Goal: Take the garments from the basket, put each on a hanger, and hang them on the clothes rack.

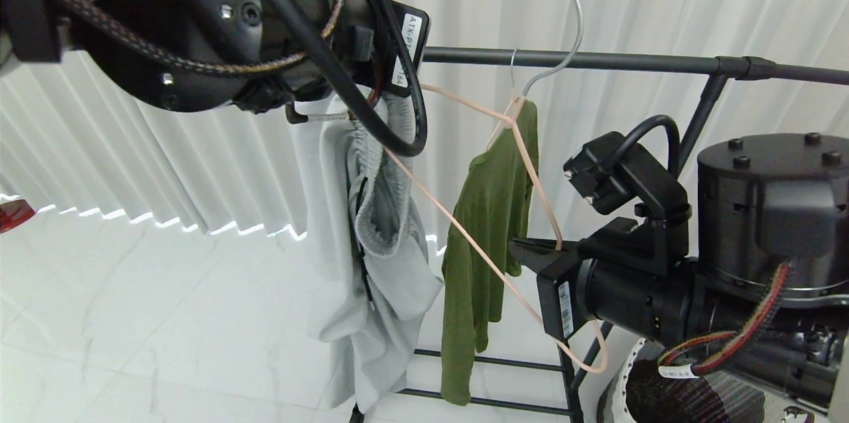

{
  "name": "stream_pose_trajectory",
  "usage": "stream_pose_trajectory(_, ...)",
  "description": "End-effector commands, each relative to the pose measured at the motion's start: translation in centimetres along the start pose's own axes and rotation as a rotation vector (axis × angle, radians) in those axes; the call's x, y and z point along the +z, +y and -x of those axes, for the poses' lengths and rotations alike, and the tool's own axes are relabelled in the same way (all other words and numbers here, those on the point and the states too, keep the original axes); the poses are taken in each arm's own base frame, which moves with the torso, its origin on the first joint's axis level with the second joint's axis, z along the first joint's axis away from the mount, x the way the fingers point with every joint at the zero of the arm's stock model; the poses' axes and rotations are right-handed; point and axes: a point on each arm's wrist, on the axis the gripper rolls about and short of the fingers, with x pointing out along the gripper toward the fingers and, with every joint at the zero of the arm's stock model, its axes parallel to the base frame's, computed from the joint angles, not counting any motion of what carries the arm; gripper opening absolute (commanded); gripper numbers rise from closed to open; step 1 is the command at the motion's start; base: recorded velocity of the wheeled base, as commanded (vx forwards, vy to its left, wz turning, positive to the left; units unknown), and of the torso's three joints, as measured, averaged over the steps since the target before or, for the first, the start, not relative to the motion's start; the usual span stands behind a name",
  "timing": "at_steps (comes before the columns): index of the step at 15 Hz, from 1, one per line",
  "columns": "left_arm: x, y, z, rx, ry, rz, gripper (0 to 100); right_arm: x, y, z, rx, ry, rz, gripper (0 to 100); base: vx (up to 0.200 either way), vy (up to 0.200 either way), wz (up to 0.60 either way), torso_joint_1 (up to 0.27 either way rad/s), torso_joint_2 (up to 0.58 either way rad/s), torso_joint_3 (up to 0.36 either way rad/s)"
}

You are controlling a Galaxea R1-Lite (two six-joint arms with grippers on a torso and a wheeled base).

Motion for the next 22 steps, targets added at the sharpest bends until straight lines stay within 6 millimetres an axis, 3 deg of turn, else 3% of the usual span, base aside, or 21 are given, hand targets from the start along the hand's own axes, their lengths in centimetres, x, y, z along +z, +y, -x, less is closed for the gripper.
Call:
stream_pose_trajectory(1, 0.4, 0.5, 0.3, 0.005, -0.013, 0.013, 0, -0.1, -0.1, 0.3, 0.000, 0.006, 0.001, 0, 0.000, 0.000, 0.00, 0.000, 0.00, 0.000)
stream_pose_trajectory(9, 0.3, 1.0, 0.0, 0.015, -0.009, 0.014, 0, -0.7, -1.3, 4.1, -0.011, 0.115, 0.028, 0, 0.000, 0.000, 0.00, 0.000, 0.00, 0.000)
stream_pose_trajectory(18, 0.0, -1.6, 2.4, -0.113, -0.026, 0.012, 0, 0.1, -0.9, 3.2, 0.019, 0.126, 0.027, 0, 0.000, 0.000, 0.00, 0.000, 0.00, 0.000)
stream_pose_trajectory(22, 0.1, -0.2, 2.1, -0.076, -0.026, 0.027, 0, -0.9, -1.2, 3.6, 0.001, 0.219, -0.013, 0, 0.000, 0.000, 0.00, 0.000, 0.00, 0.000)
